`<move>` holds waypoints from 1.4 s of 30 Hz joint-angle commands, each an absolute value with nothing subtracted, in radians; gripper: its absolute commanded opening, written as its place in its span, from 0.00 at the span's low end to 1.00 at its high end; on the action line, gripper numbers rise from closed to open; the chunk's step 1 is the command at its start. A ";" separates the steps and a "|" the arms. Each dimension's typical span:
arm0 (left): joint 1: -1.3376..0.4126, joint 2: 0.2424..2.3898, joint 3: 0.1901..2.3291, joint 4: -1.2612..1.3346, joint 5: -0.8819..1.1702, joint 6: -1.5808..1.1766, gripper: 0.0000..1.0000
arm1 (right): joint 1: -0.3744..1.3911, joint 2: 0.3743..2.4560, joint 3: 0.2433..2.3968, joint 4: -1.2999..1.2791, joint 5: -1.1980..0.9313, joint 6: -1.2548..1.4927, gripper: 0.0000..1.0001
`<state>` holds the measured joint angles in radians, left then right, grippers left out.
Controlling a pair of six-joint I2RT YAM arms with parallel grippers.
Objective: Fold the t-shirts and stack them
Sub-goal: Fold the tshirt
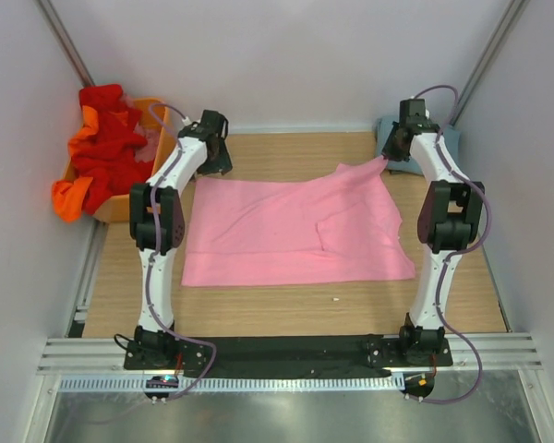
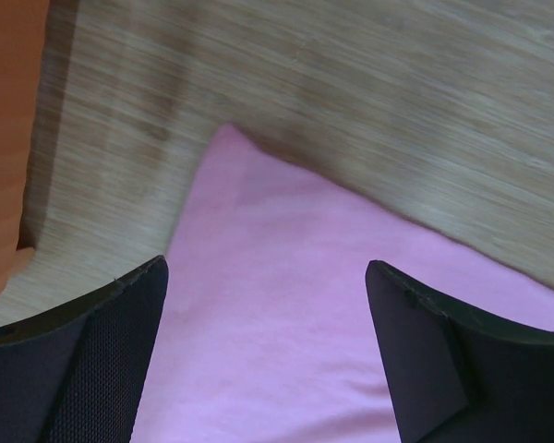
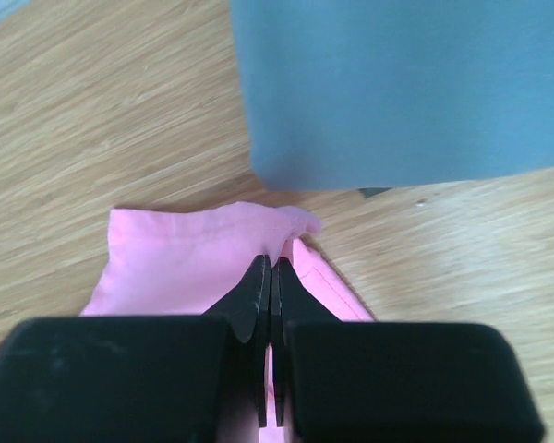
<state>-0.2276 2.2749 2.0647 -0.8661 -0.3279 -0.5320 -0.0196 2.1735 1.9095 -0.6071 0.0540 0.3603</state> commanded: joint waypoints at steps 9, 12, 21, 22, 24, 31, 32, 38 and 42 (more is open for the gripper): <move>-0.206 2.322 2.057 -0.832 -0.354 -0.601 0.89 | -0.041 2.060 1.887 -0.600 0.065 0.337 0.01; -0.206 2.333 2.057 -0.789 -0.328 -0.604 0.89 | -0.041 2.066 1.884 -0.597 0.038 0.341 0.01; -0.204 2.459 2.225 -0.788 -0.336 -0.661 0.83 | -0.040 2.063 1.878 -0.588 0.014 0.336 0.01; -0.204 2.476 2.247 -0.796 -0.342 -0.664 0.83 | -0.040 2.063 1.881 -0.592 0.012 0.334 0.01; -0.203 2.500 2.281 -0.808 -0.348 -0.675 0.83 | -0.040 2.062 1.881 -0.592 0.012 0.336 0.01; -0.199 2.507 2.276 -0.778 -0.379 -0.713 0.79 | -0.038 2.060 1.881 -0.591 -0.028 0.339 0.01; -0.201 2.507 2.278 -0.776 -0.373 -0.713 0.77 | -0.038 2.062 1.881 -0.592 -0.026 0.337 0.01; -0.199 2.523 2.276 -0.779 -0.373 -0.712 0.64 | -0.038 2.071 1.882 -0.591 -0.034 0.339 0.01; -0.201 2.526 2.273 -0.778 -0.370 -0.712 0.51 | -0.038 2.072 1.881 -0.594 -0.037 0.334 0.01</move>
<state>-0.2070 2.5130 2.2414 -0.8017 -0.3511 -0.7002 -0.0410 2.1159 1.8751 -0.6144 -0.0223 0.3462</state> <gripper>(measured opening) 0.553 0.031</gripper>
